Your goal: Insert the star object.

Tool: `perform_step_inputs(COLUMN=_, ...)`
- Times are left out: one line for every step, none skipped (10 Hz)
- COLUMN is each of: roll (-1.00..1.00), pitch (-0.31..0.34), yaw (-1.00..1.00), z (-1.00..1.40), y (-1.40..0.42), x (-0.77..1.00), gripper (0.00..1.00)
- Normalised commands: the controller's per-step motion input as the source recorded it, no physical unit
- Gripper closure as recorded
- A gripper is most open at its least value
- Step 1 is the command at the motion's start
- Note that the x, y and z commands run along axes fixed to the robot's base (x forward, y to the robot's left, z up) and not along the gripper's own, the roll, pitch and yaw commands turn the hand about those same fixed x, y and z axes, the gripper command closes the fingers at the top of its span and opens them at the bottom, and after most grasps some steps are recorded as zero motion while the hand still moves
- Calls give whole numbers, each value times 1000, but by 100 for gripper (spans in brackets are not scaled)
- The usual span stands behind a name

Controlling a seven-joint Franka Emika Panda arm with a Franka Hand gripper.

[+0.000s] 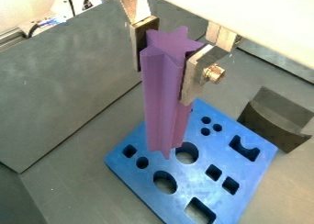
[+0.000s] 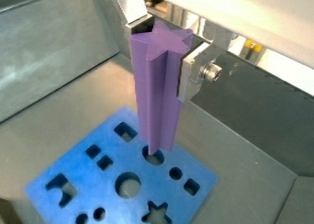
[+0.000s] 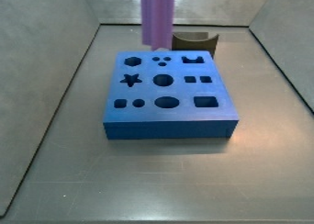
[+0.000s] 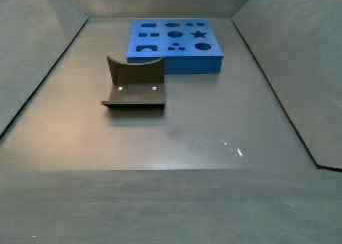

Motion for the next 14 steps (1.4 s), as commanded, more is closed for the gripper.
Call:
perform_step_inputs(roll=104, pitch=-157, yaw=903, z=-957, y=129, x=-180, gripper=100)
perform_step_inputs(roll=140, pitch=-160, yaw=849, z=-891, y=177, x=-197, gripper=100)
perform_step_inputs(roll=133, pitch=-171, yaw=797, z=-889, y=234, x=-231, gripper=100)
perform_step_inputs(roll=99, pitch=-200, yaw=597, z=-877, y=463, x=-329, gripper=100)
perform_step_inputs(roll=19, pitch=-54, yaw=171, z=-626, y=543, x=-311, gripper=100)
perform_step_inputs(roll=-3, pitch=-4, yaw=0, z=-423, y=509, x=-311, gripper=100)
perform_step_inputs(roll=-71, pitch=0, yaw=-9, z=-306, y=400, x=-189, gripper=100)
perform_step_inputs(roll=-106, pitch=0, yaw=0, z=-237, y=263, x=-37, gripper=100)
perform_step_inputs(roll=-109, pitch=0, yaw=0, z=-209, y=194, x=-34, gripper=100)
perform_step_inputs(roll=-86, pitch=0, yaw=0, z=-186, y=57, x=-154, gripper=100)
perform_step_inputs(roll=-50, pitch=-24, yaw=171, z=-186, y=0, x=-111, gripper=100)
perform_step_inputs(roll=0, pitch=-21, yaw=220, z=-126, y=-111, x=0, gripper=100)
perform_step_inputs(roll=0, pitch=-13, yaw=149, z=-77, y=-189, x=0, gripper=100)
perform_step_inputs(roll=31, pitch=-37, yaw=180, z=-43, y=-251, x=-91, gripper=100)
